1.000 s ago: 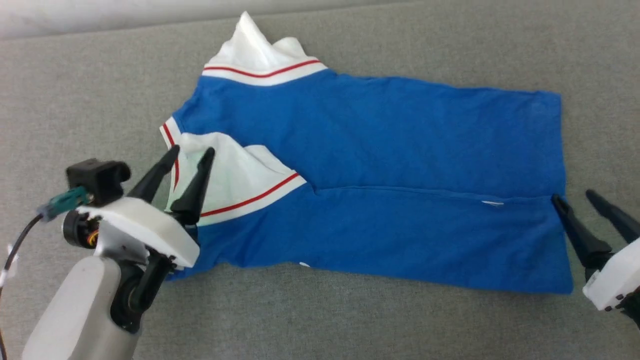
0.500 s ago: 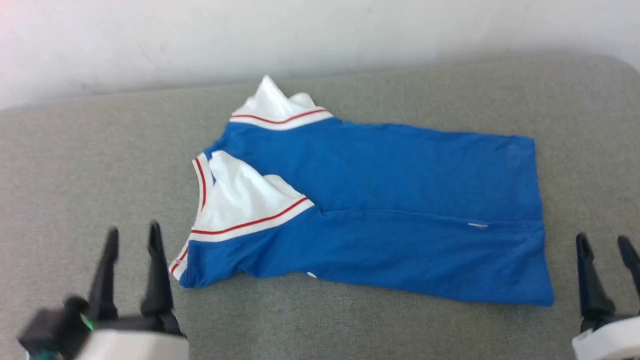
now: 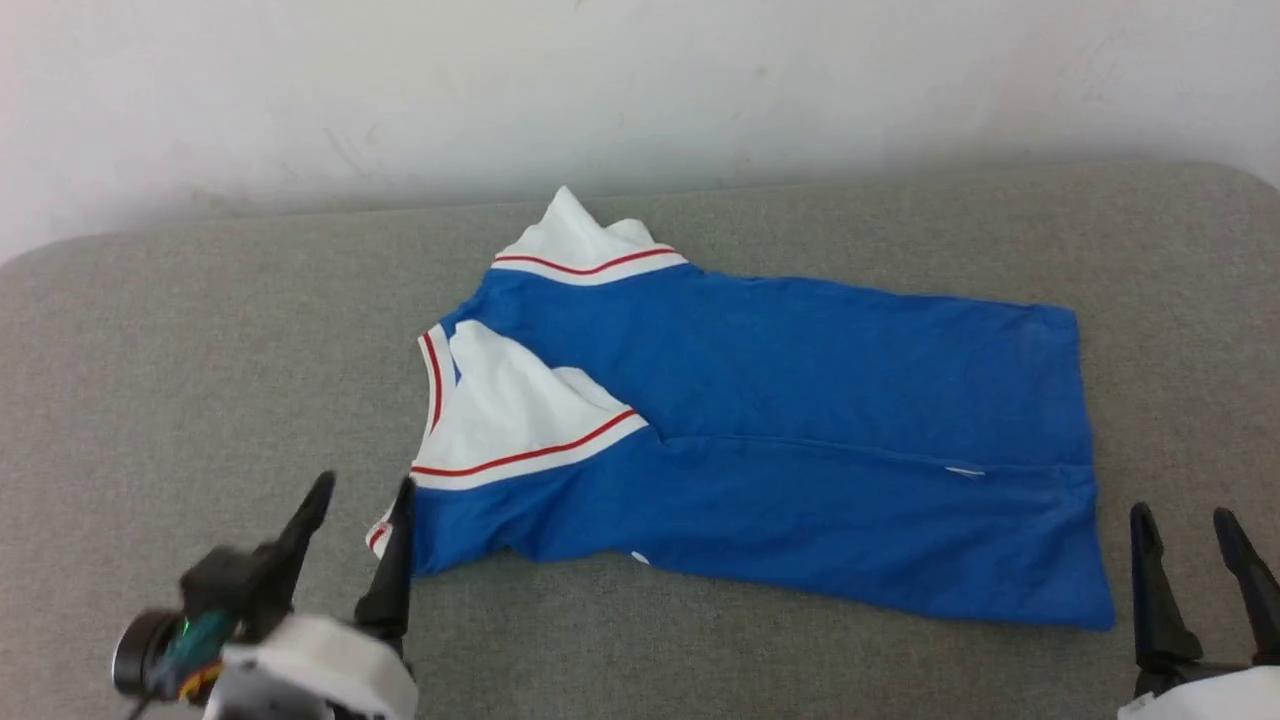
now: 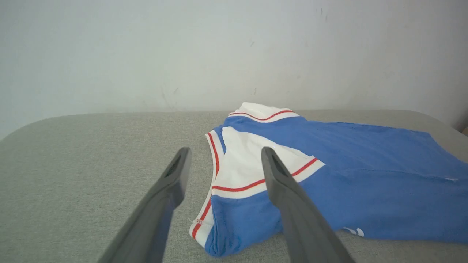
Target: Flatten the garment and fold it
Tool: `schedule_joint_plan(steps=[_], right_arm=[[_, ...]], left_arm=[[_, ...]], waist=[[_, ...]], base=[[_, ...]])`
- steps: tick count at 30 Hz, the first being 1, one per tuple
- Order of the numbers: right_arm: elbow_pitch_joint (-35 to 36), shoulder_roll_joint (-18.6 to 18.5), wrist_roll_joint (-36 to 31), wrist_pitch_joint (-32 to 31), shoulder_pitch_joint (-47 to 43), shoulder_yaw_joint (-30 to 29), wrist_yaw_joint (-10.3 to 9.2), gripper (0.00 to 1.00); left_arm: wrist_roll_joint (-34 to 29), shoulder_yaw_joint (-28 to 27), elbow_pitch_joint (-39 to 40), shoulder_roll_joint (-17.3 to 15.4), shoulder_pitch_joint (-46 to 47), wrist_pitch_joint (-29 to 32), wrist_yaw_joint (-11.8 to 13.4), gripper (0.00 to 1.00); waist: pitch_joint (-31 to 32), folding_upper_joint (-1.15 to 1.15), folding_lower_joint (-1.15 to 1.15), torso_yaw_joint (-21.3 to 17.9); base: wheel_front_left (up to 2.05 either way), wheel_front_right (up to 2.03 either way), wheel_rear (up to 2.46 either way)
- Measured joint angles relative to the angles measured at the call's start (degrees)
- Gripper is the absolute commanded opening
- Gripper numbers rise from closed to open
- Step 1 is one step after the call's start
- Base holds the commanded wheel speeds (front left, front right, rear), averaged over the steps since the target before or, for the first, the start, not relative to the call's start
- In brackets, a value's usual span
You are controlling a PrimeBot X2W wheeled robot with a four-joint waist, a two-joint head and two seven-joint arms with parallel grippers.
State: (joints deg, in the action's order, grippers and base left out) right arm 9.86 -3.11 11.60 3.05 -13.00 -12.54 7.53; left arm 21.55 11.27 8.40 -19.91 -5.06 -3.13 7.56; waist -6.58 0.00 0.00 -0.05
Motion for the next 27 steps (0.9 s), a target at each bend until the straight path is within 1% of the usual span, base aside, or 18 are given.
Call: schedule_joint_plan(steps=[4,7,11,19,20,21,24,27], right_arm=[[0.11,0.04,-0.12,-0.08,1.40,0.65,0.00,1.00],[-0.05,0.05,-0.12,-0.16,2.40,1.44,0.00,1.00],[-0.75,0.07,-0.04,-0.26,2.55,1.77,0.01,1.00],[-1.55,0.08,-0.08,0.01,3.65,2.19,0.00,1.00],[-1.59,0.07,-0.14,0.00,3.71,2.36,0.00,1.00],[-1.61,0.07,-0.32,-0.02,3.80,2.63,0.00,1.00],[-1.43,-0.09,-0.56,-0.83,4.72,3.56,0.01,1.00],[-0.45,-1.76,-0.53,-2.59,5.82,3.92,0.01,1.00]], left_arm=[[0.42,2.09,-5.02,-3.44,6.76,10.90,-2.88,1.00],[1.63,2.96,-7.73,-4.53,9.95,17.94,-3.98,1.00],[4.02,2.89,-10.07,-5.13,12.10,23.92,-4.05,1.00],[7.42,2.93,-11.02,-6.17,12.42,32.08,-4.03,1.00],[7.80,2.78,-10.87,-6.36,12.46,32.57,-4.03,0.70],[8.18,2.65,-10.70,-6.39,12.45,32.86,-4.03,0.00],[10.17,1.97,-10.09,-5.82,12.33,32.75,-4.24,0.00],[11.03,1.19,-8.99,-5.04,11.04,31.12,-4.16,0.00]], waist=[[-1.85,0.00,0.01,0.00],[-3.51,0.00,0.01,-0.14],[-5.73,0.00,0.02,-0.54],[-8.63,0.00,0.01,-1.91],[-8.79,0.00,0.00,-2.10],[-8.93,0.00,0.00,-2.25],[-9.11,0.00,0.01,-2.56],[-8.85,0.00,0.01,-2.67]], base=[[0.00,0.00,0.00],[0.00,0.00,0.00],[0.00,0.00,0.00],[0.00,0.00,0.00],[0.00,0.00,0.00],[0.00,0.00,0.00],[0.00,0.00,0.00],[0.00,0.00,0.00]])
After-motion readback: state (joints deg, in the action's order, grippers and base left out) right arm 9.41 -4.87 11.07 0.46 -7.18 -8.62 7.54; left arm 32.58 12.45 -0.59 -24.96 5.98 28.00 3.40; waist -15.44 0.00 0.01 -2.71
